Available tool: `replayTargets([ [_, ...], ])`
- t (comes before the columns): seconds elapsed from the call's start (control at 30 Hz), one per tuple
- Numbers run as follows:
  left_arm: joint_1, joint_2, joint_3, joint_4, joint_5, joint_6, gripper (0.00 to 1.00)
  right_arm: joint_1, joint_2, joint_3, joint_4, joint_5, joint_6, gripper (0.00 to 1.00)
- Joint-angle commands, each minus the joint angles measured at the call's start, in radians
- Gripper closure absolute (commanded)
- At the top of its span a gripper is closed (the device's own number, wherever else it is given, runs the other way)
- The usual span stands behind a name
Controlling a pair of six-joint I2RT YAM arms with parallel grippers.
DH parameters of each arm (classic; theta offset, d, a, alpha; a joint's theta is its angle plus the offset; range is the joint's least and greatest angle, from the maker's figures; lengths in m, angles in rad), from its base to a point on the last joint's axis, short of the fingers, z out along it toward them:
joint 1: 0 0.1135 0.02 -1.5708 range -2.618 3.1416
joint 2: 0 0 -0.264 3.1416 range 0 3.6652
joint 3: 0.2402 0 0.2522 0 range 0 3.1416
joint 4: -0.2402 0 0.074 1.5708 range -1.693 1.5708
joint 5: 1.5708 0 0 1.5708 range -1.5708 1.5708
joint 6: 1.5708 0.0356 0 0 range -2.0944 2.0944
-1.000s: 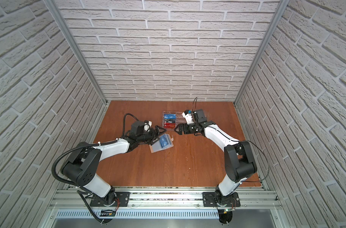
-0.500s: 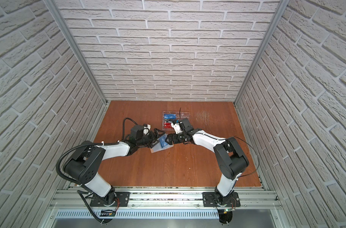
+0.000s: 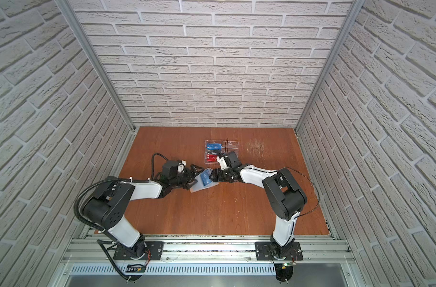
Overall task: Take the credit cards out of the card holder
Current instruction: Take out the credit card from the card slot.
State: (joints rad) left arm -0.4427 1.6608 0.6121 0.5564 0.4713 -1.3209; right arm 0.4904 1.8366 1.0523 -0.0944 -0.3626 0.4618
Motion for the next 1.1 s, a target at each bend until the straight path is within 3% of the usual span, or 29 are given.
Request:
replayTargets([
  [0.0, 0.014, 0.016, -0.014, 0.074, 0.002, 0.004, 0.02, 0.008, 0.005, -0.01, 0.051, 0.003, 0.028, 0.35],
  [0.8, 0.021, 0.005, 0.041, 0.102, 0.09, -0.016, 0.02, 0.044, 0.055, -0.092, 0.148, -0.036, 0.137, 0.71],
  [1.07, 0.016, 0.079, 0.044, 0.193, 0.1, -0.068, 0.02, 0.045, 0.079, -0.103, 0.166, -0.044, 0.155, 0.79],
])
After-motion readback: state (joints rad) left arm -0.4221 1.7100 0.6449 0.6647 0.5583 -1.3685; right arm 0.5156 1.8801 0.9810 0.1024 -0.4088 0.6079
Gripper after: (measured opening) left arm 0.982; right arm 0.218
